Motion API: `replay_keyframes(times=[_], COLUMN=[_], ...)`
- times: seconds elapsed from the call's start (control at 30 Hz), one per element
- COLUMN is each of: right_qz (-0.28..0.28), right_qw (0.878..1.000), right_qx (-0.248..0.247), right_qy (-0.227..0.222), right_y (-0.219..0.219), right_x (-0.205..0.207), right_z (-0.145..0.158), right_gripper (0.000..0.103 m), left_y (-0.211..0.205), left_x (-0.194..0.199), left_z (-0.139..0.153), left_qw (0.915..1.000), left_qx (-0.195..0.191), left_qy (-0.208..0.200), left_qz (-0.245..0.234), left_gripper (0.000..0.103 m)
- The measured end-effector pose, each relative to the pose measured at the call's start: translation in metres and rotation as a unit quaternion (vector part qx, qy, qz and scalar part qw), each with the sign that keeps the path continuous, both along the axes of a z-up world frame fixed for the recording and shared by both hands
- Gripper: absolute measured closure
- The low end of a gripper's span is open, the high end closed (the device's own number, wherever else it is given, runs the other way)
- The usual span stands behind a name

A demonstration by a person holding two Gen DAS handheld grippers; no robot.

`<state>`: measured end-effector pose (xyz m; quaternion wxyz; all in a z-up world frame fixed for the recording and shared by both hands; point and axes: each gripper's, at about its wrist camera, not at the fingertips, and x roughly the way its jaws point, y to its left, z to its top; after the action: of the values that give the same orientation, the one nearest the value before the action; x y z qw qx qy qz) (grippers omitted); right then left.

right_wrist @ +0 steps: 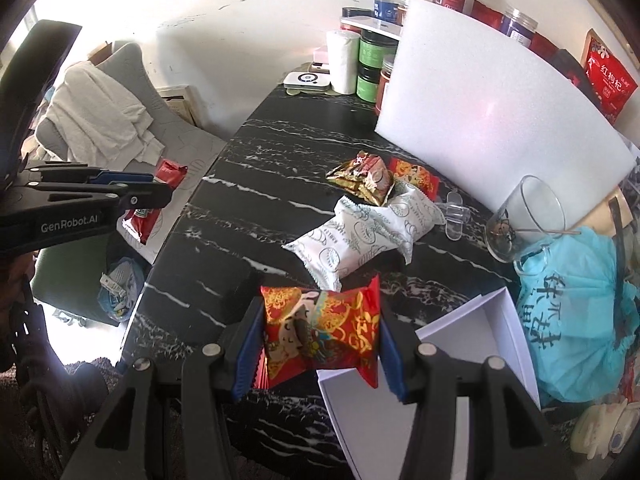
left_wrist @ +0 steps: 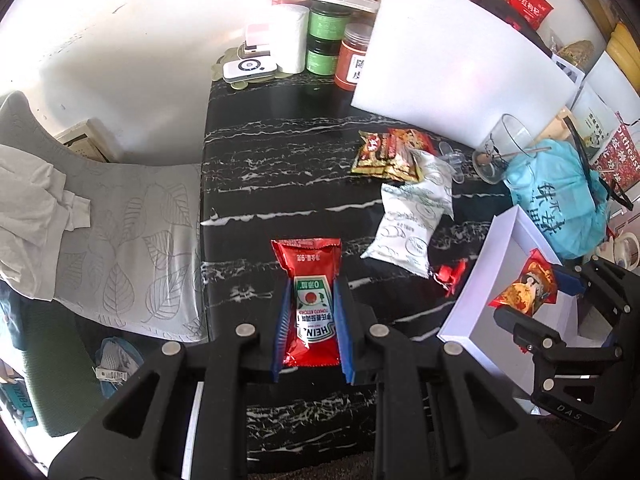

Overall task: Organize objects
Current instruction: 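Carry both held packets over the white box with both grippers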

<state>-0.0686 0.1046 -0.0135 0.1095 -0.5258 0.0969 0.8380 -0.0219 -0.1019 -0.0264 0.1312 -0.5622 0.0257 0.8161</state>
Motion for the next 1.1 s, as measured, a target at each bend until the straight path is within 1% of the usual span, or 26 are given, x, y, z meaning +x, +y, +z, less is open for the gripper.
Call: replay_keyframes(times=[0.13, 0.27, 0.4, 0.53, 0.8, 1.1], right_qz=[-0.008, -0.028, -0.055, -0.084, -0.147, -0.206], right_qw=[1.0, 1.0, 0.998, 0.996, 0.989, 0.977], right_qx=[0.004, 0.002, 0.001, -0.002, -0.015, -0.028], right_qy=[0.0, -0.004, -0.009, -0.015, -0.032, -0.045], right_y=[0.004, 0.012, 0.021, 0.031, 0.053, 0.073], right_x=[0.015, 0.035, 0.056, 0.077, 0.125, 0.169], right_z=[0.002, 0.001, -0.001, -0.004, -0.016, -0.029], right_gripper=[0.05, 0.05, 0.05, 0.05, 0.05, 0.05], left_y=[0.013, 0.033, 0.059, 0.087, 0.144, 0.201], left_x=[0.008, 0.015, 0.022, 0.031, 0.049, 0.069], left_z=[0.001, 0.0, -0.001, -0.004, -0.015, -0.029], left_qw=[0.9998, 0.9985, 0.9961, 0.9919, 0.9798, 0.9595], left_qx=[0.003, 0.004, 0.005, 0.002, -0.003, -0.008], left_qy=[-0.004, -0.007, -0.007, -0.014, -0.03, -0.051], left_qz=[-0.021, -0.054, -0.088, -0.126, -0.198, -0.277], left_gripper=[0.083, 0.083, 0.083, 0.083, 0.083, 0.083])
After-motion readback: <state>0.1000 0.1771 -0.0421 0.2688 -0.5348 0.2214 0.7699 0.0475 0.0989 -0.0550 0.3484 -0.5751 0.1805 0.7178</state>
